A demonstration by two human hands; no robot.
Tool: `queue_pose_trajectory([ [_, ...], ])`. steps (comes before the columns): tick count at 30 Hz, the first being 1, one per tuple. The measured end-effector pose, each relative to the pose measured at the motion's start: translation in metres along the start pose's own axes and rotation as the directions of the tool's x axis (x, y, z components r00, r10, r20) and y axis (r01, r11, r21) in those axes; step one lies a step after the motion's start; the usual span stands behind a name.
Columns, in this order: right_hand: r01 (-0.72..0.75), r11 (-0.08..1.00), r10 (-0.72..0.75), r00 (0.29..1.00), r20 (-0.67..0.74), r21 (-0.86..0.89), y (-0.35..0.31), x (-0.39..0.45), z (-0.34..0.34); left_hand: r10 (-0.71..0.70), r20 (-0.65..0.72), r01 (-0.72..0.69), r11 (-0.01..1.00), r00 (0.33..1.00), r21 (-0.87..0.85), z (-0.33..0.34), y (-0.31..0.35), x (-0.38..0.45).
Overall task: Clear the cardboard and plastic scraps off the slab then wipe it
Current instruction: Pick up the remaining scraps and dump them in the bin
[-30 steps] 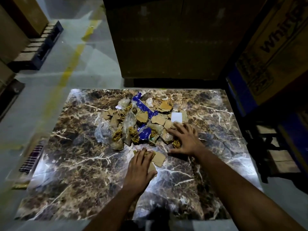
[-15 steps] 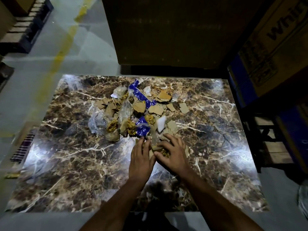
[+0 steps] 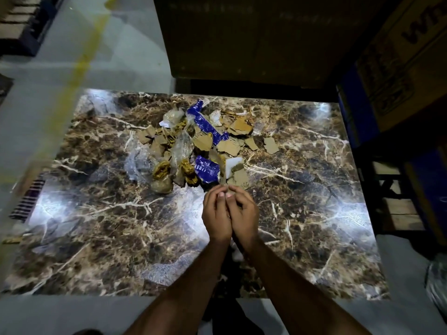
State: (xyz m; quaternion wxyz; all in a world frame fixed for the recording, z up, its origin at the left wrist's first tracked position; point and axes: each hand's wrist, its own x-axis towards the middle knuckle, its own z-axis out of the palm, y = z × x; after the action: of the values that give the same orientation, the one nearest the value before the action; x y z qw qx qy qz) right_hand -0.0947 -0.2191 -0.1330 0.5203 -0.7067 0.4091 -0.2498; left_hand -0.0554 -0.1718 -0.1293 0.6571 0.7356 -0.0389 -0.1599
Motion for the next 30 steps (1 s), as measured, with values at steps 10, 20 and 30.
queue_pose_trajectory([
  [10,-0.133,0.946,0.163,0.984,-0.078,0.295,-0.047,0.006,-0.009,-0.27,-0.022,0.259,0.943,0.963,-0.207,0.008,0.058,-0.002],
  [20,-0.23,0.933,0.242,0.97,-0.012,0.276,-0.09,0.017,-0.016,-0.228,0.024,0.224,0.923,0.973,-0.312,0.001,0.101,0.002],
  [30,-0.193,0.902,0.241,0.967,-0.08,0.386,-0.125,0.015,-0.015,-0.247,0.215,0.309,0.892,0.945,-0.329,-0.003,0.134,0.015],
])
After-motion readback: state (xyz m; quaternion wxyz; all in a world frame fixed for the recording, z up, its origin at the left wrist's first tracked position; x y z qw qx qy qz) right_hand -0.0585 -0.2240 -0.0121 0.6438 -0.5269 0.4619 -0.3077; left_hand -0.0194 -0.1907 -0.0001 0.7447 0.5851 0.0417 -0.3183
